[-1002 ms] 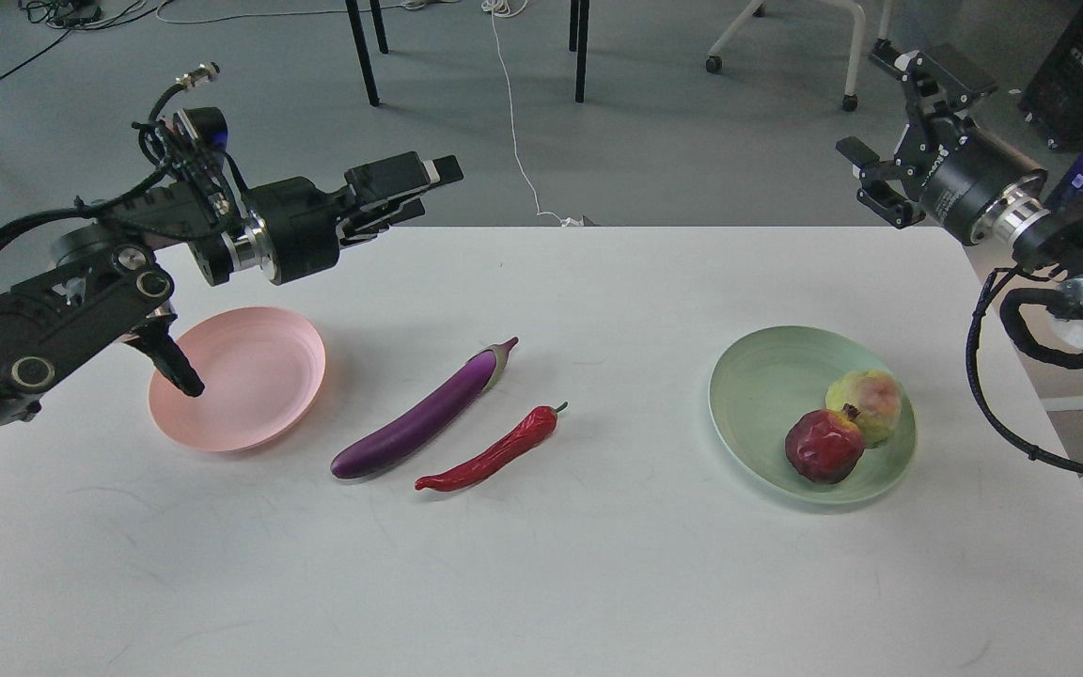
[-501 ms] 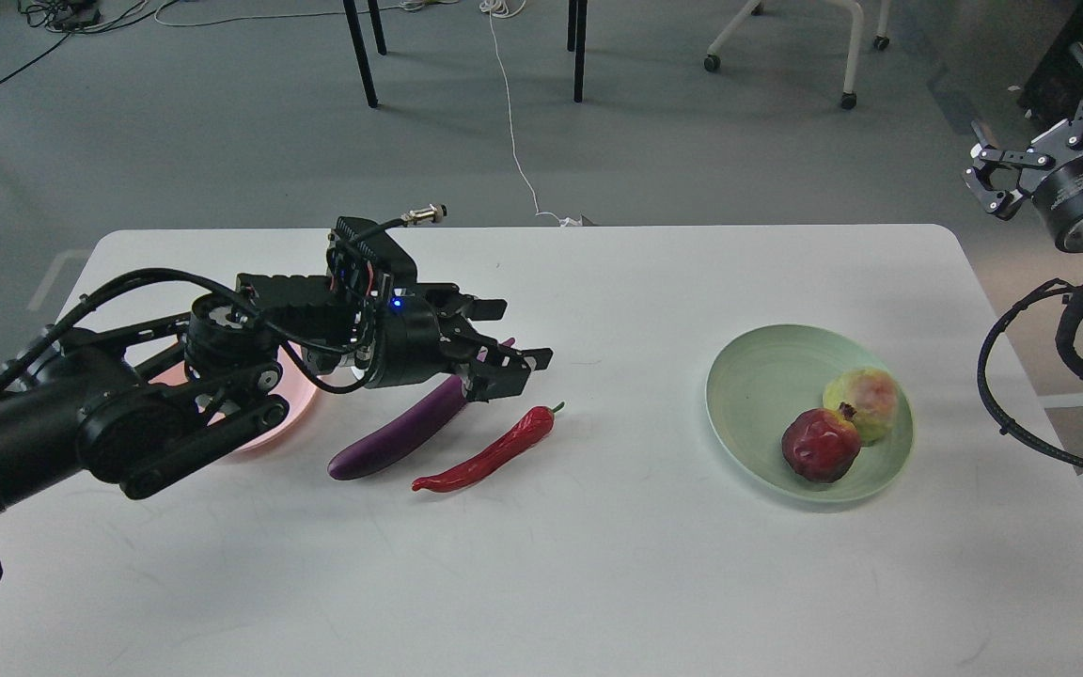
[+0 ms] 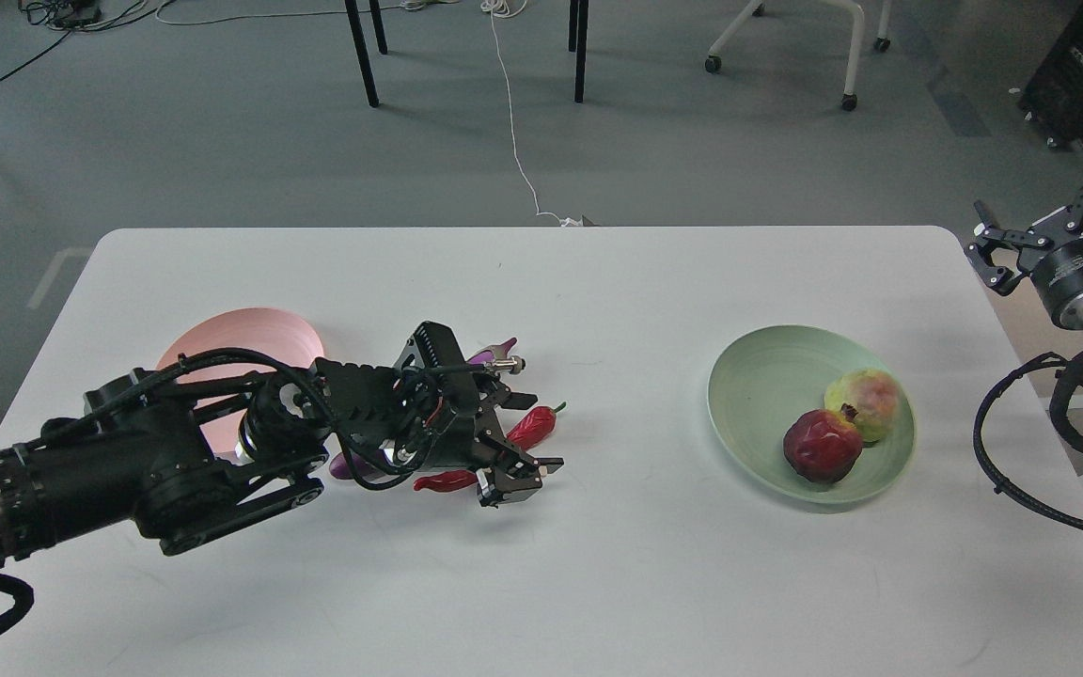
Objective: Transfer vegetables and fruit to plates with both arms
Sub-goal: 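Lower the left gripper onto the red chili pepper and grasp it, then carry the chili pepper onto the pink plate and release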
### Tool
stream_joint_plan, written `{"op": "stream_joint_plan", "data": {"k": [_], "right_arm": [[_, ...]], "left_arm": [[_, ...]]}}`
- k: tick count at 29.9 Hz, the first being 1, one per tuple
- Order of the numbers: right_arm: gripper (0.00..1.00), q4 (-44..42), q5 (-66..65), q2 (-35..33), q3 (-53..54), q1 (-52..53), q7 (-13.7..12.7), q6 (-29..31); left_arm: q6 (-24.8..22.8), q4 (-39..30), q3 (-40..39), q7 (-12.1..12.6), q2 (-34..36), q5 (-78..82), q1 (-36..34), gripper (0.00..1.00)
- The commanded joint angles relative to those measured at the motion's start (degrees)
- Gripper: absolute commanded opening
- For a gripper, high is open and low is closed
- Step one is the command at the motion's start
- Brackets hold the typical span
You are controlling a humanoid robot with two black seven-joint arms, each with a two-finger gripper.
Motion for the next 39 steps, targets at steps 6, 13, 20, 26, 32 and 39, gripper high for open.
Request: {"op": "stream_joint_plan", "data": {"k": [6, 13, 20, 26, 32, 39], "right_arm": [[0.99, 0.1, 0.0, 2.1, 0.1, -0.1, 0.3, 0.0], [0.99, -0.1, 0.0, 3.0, 0.1, -0.1, 0.6, 0.0], [0.99, -0.2, -0.1, 3.0, 0.1, -0.1, 1.7, 0.0], [0.99, -1.4, -0.1, 3.0, 0.1, 0.1, 1.7, 0.0], [0.99, -1.3, -0.1, 3.0, 0.5, 0.3, 2.0, 0.0], [0.99, -1.3, -0.1, 3.0, 0.5, 0.1, 2.0, 0.0]], "left_arm": [[0.1, 1.0, 0.1, 0.6, 1.0, 0.0, 3.1, 0.63], [0.4, 2.1, 0.0, 0.6, 1.0, -0.3, 3.3, 0.51], [0.0, 2.1, 0.0, 0.4, 1.6, -0.5, 3.3, 0.14], [0.2, -1.2, -0.9, -0.8, 5.8, -0.3, 3.3, 0.06], [0.4, -9.4, -7.4, -1.7, 16.6, -5.6, 3.3, 0.06], [1.1, -4.1, -9.3, -2.9, 27.1, -28.3, 4.2, 0.08]]}}
